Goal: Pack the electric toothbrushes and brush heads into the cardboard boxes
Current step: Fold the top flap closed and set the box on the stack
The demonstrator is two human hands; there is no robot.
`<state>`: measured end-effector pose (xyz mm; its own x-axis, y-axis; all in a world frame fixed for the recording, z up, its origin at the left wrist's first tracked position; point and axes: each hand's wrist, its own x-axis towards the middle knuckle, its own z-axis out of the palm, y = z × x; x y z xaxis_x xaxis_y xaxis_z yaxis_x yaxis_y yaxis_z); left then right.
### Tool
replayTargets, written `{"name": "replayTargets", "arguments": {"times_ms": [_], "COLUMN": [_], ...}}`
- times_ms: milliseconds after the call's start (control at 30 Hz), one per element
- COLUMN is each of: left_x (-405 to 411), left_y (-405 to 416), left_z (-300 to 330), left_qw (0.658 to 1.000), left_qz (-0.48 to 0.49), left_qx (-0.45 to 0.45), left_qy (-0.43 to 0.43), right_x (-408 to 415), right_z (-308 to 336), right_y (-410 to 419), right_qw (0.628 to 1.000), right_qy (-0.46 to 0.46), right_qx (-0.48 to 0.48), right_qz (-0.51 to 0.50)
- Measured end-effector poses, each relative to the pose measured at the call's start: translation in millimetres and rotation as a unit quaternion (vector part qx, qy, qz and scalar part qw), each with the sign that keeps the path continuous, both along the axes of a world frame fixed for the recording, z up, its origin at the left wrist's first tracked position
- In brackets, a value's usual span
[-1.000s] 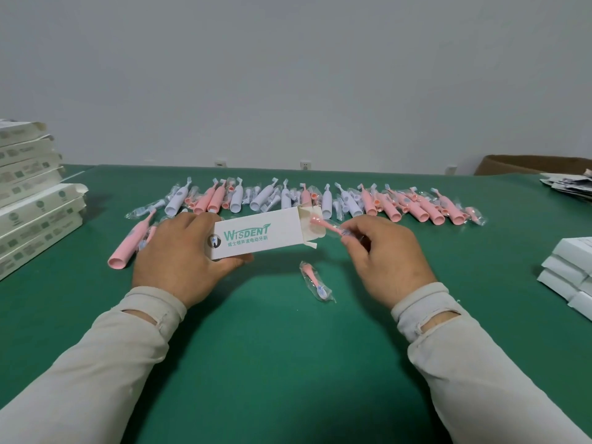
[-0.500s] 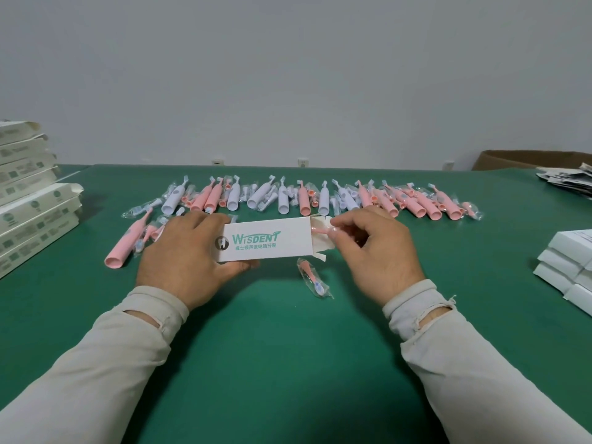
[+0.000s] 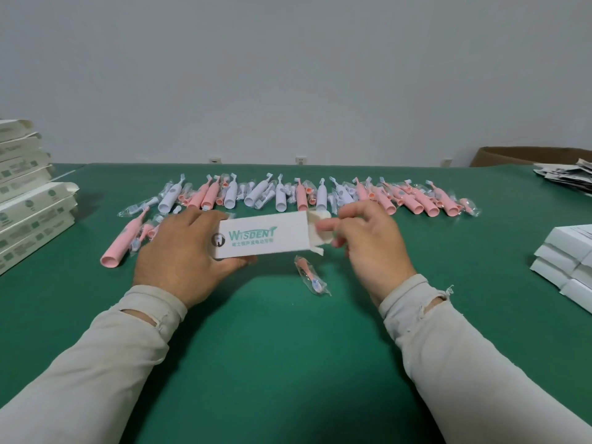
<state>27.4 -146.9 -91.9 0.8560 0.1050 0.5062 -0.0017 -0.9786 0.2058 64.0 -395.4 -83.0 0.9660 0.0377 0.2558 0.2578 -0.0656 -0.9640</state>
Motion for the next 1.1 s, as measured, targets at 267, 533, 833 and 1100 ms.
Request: {"name": "replayTargets", "arguments": {"times_ms": [267, 533, 833, 1100], "left_x": [5, 3, -1, 0], "left_y": [19, 17, -1, -8], "left_z": [-2, 0, 0, -5], "left_qw": [0.998, 0.999, 0.999, 1.000], "left_qz": [0.062, 0.053, 0.014, -0.011], "left_qx": [-0.015, -0.002, 0.035, 0.015], "left_qy": [-0.010, -0.005, -0.011, 0.000], "right_x": [-5, -3, -2, -14], "right_z": [-12, 12, 7, 4], "right_y": [1, -21, -12, 12], "right_qw": [0.866, 0.904, 0.899, 0.988], "right_qy": [0.044, -0.102, -0.211, 0.013], "right_qx": [-0.498, -0.401, -0.372, 0.010], "right_qz": [0.032, -0.112, -0.094, 0.153]}}
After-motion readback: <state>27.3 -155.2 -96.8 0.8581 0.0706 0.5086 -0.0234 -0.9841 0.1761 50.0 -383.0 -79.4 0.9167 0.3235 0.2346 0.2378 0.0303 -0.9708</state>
